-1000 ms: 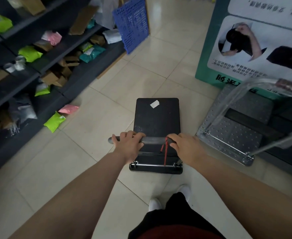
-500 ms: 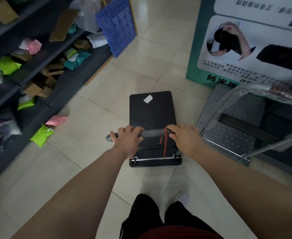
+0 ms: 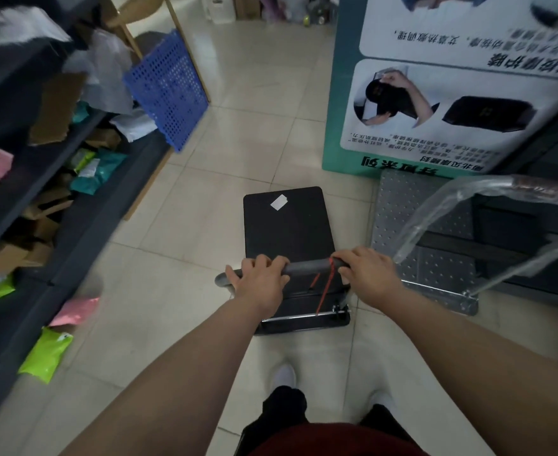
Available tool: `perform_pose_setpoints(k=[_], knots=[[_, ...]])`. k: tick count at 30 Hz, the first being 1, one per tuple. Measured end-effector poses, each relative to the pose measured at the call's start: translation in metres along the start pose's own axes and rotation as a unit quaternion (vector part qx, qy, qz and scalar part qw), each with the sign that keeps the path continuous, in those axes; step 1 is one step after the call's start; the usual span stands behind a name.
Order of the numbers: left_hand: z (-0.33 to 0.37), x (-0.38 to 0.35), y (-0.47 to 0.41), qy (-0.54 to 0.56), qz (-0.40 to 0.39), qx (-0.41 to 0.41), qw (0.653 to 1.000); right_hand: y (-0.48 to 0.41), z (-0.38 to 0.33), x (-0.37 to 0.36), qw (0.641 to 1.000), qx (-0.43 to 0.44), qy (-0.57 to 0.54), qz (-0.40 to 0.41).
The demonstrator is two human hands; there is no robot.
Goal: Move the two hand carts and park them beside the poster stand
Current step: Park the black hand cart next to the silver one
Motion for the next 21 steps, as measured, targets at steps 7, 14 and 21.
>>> perform_pose_setpoints(k=[7, 14, 21], knots=[[-0.018, 0.017, -0.041, -0.024, -0.006, -0.031, 0.999, -0.027, -0.017, -0.001, 0.998, -0.052, -0.025, 0.013], [0.008, 0.027, -0.078, -0.041, -0.023, -0.053, 0.997, -0.047, 0.006, 0.013, 0.996, -0.082, -0.038, 0.029], [0.050, 0.036, -0.099, -0.042, -0.047, -0.063, 0.996, -0.060, 0.046, 0.033, 0.994, -0.092, -0.059, 0.011]])
Point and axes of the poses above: each hand's wrist, its own y-axis away from the middle knuckle, its own x-axis out of the back of the hand, z = x × y, the point moved 1 cm from there along -y, towards the middle knuckle, and after that the axes turned 2 degrees about z, right-handed, at the moved point
